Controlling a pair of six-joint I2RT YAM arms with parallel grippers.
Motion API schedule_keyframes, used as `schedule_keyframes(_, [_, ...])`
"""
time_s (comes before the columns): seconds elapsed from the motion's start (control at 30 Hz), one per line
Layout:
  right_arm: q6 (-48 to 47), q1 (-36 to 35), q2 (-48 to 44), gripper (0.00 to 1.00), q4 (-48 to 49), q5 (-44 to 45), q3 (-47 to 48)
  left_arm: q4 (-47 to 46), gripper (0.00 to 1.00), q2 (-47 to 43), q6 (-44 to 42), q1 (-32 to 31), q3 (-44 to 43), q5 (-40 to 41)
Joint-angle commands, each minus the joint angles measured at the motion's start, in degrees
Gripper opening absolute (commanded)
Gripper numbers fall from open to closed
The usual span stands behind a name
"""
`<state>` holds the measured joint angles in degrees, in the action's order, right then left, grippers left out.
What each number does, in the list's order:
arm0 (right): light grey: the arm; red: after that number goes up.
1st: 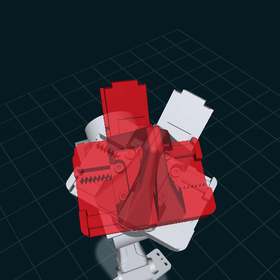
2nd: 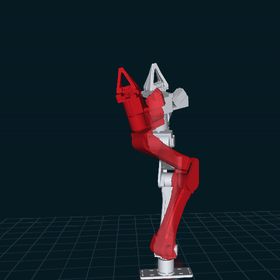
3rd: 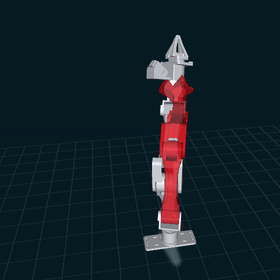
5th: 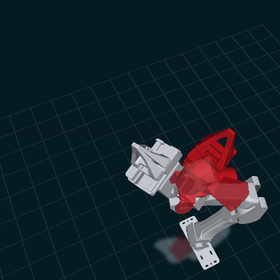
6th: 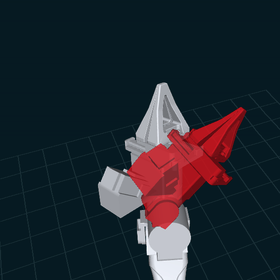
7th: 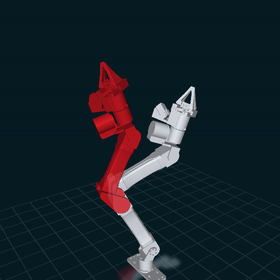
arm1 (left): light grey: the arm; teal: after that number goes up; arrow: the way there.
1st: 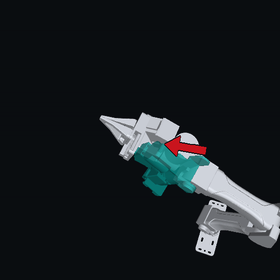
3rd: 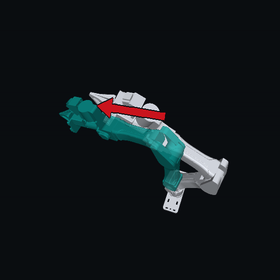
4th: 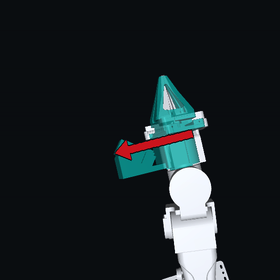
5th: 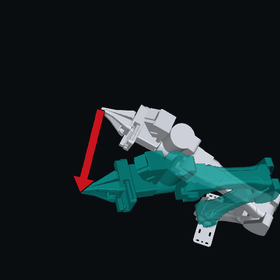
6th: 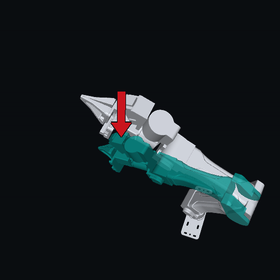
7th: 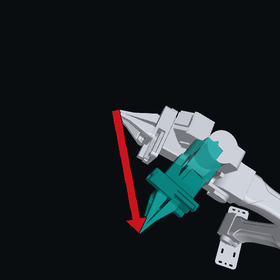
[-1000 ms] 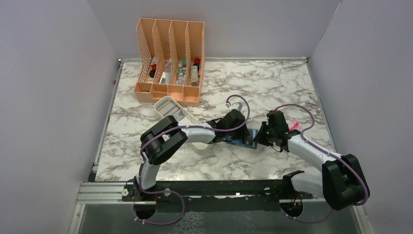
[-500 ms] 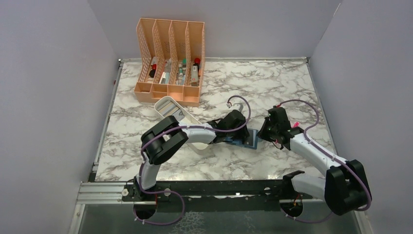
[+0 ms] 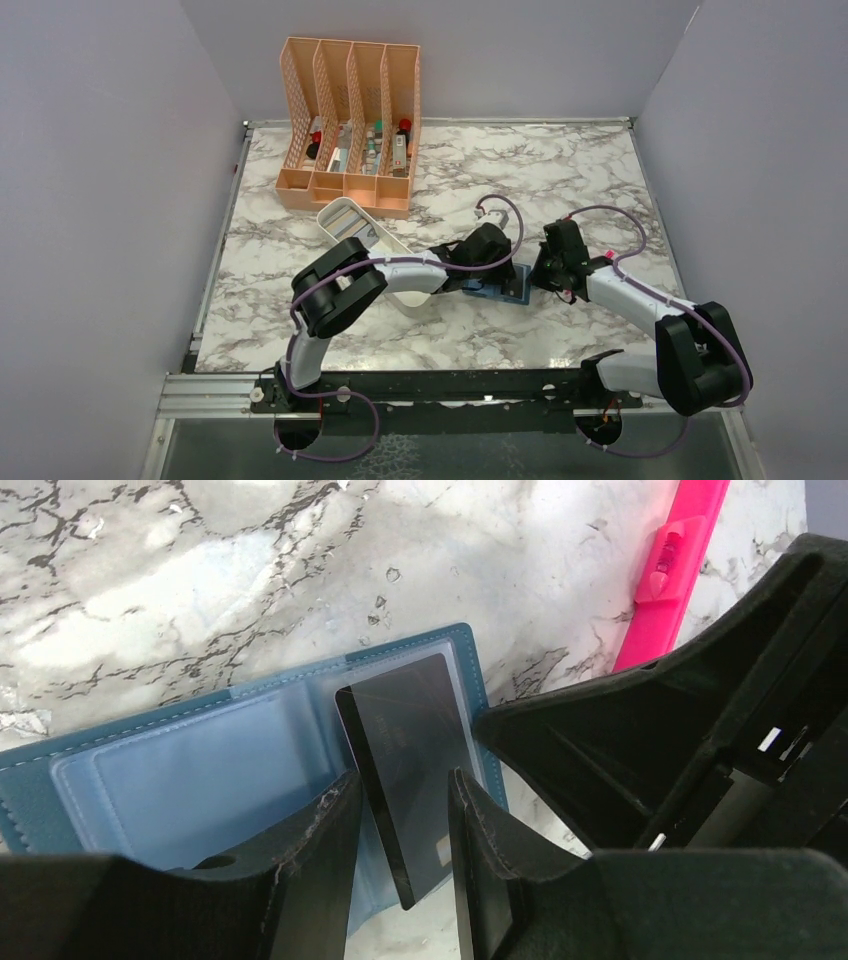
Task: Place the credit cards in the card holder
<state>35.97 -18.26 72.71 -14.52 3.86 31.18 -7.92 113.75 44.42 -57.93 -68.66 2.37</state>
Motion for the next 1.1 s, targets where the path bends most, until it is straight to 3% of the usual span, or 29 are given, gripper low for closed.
schedule_keyframes(0.0, [0.2,0.1,0.9,0.11,1.9,0.9,-0.7,-0.1,0.4,1.7,-2.8,-1.1,-3.0,-1.7])
schedule_keyframes(0.27, [0.1,0.1,1.1,0.11,2.3,0.3,-0.9,-0.1,0.4,3.1,-3.3,-1.4,-4.1,-1.7])
schedule_keyframes(0.57, [-1.2,0.1,-2.5,0.12,-0.2,-1.0,1.0,1.6,0.43,-2.2,-5.4,-1.4,-2.6,0.9])
schedule_keyframes(0.9, [-2.8,0.1,-6.8,0.12,-2.3,-4.6,0.9,11.4,0.5,-7.2,-11.5,-1.2,-4.1,3.0])
schedule_keyframes(1.07, [-4.8,0.1,-9.2,0.15,-2.1,-10.4,2.2,23.6,0.5,-12.1,-20.3,-0.2,-6.7,7.0])
